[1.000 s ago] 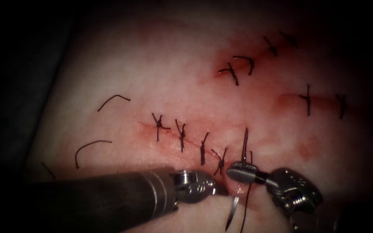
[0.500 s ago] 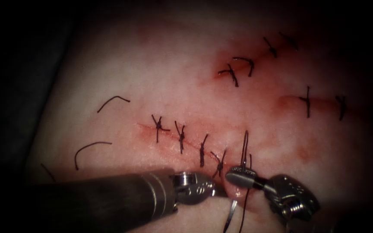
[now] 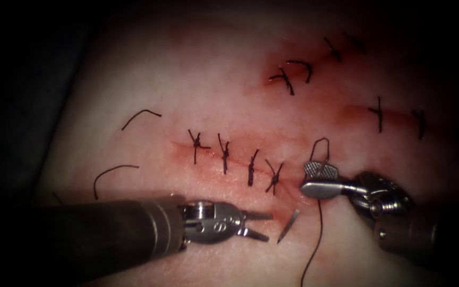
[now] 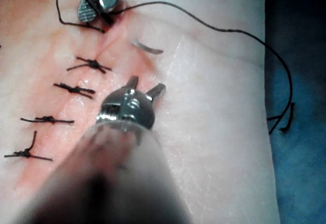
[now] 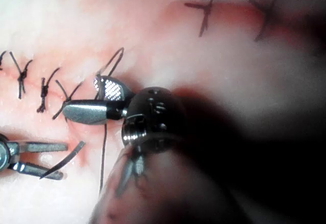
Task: Wound Closure
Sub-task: Throw the needle with the right needle driver through the bottom of the cut, then pull the needle through with the left gripper.
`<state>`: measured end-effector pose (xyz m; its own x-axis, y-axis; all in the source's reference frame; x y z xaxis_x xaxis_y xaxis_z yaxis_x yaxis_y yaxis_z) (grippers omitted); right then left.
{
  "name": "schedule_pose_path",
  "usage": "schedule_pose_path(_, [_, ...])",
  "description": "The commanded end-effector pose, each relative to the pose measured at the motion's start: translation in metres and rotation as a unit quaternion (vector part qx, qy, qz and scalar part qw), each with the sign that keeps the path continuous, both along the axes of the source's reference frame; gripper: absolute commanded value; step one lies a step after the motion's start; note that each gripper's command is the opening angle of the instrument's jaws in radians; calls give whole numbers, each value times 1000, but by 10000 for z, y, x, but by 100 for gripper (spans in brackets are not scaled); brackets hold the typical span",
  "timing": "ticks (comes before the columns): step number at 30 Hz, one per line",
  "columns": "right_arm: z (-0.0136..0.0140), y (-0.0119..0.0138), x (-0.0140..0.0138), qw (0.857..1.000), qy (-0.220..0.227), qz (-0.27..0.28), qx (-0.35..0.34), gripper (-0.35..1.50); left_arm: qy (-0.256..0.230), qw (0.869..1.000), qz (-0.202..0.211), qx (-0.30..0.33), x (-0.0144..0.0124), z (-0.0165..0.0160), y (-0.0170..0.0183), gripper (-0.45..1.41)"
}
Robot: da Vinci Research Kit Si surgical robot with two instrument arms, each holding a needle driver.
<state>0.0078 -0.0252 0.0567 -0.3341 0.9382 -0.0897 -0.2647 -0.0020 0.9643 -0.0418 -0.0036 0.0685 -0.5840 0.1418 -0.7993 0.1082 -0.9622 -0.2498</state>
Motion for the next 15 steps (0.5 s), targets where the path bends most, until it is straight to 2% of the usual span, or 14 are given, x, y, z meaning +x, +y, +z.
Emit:
schedule_pose_path(1, [10, 8, -9, 1000, 2, 0, 1, 148, -12, 1000, 2, -1, -6, 5, 0, 10])
schedule_pose_path(8, [15, 18, -35, 1000, 10, -12, 4, 148, -48, 999, -9, -16, -14, 3, 21, 10])
schedule_pose_path(15, [20, 17, -40, 1000, 11, -14, 2, 141, -85, 996, 5, -16, -30, 7, 29, 14])
